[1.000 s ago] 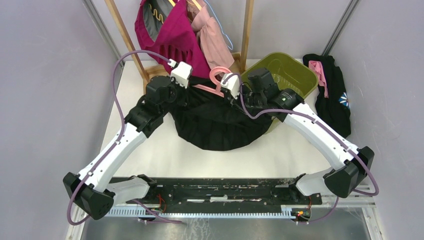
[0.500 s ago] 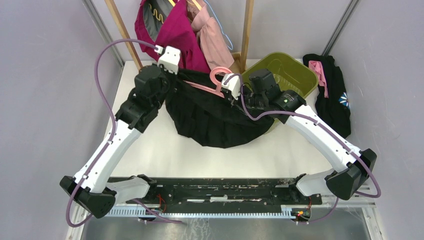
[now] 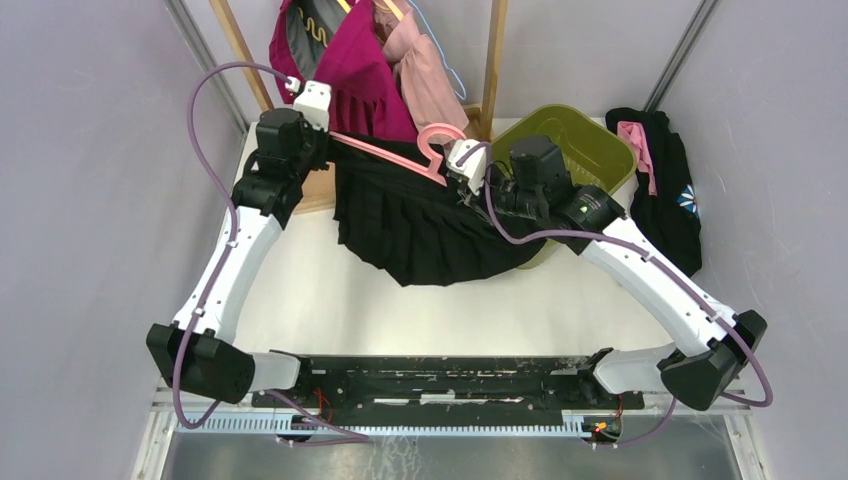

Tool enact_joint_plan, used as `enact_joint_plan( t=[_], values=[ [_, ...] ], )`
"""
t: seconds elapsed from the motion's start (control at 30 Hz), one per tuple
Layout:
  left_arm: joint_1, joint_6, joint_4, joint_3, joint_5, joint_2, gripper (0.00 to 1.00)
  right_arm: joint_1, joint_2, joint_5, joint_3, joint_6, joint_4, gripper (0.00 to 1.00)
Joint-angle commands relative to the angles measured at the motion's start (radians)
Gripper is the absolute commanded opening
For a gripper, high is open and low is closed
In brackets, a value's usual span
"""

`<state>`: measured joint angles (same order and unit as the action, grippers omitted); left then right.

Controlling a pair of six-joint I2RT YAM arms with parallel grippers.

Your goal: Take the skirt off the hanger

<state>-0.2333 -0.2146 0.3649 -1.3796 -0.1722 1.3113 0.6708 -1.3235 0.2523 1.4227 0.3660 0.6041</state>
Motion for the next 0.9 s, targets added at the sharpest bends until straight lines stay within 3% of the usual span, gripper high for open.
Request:
enact_joint_plan(
  t=[0.0, 0.17, 0.27, 0.5, 0.7, 0.87],
  values=[
    [0.102, 0.035, -0.087, 0.01, -0.025, 0.0, 0.03, -0.004, 0.1, -0.006, -0.001, 0.005, 0.065, 0.01],
    [0.1, 0.132, -0.044, 0.013, 0.147, -0.046, 0.05, -0.005, 0.078, -0.004, 0.005, 0.001, 0.056, 0.01],
    [0.095, 0.156, -0.027, 0.031, 0.245, -0.117, 0.26, -0.003, 0.046, -0.013, 0.021, -0.005, 0.072, 0.01],
    [0.093, 0.117, 0.024, 0.042, 0.294, -0.322, 0.54, 0.009, -0.014, -0.062, 0.082, 0.017, 0.103, 0.01],
    [0.093, 0.077, 0.06, 0.005, 0.479, -0.329, 0.59, 0.024, -0.04, -0.067, 0.106, 0.01, 0.109, 0.01],
    [0.089, 0.061, 0.057, 0.024, 0.509, -0.301, 0.59, 0.035, -0.036, -0.068, 0.096, 0.007, 0.107, 0.01]
  ],
)
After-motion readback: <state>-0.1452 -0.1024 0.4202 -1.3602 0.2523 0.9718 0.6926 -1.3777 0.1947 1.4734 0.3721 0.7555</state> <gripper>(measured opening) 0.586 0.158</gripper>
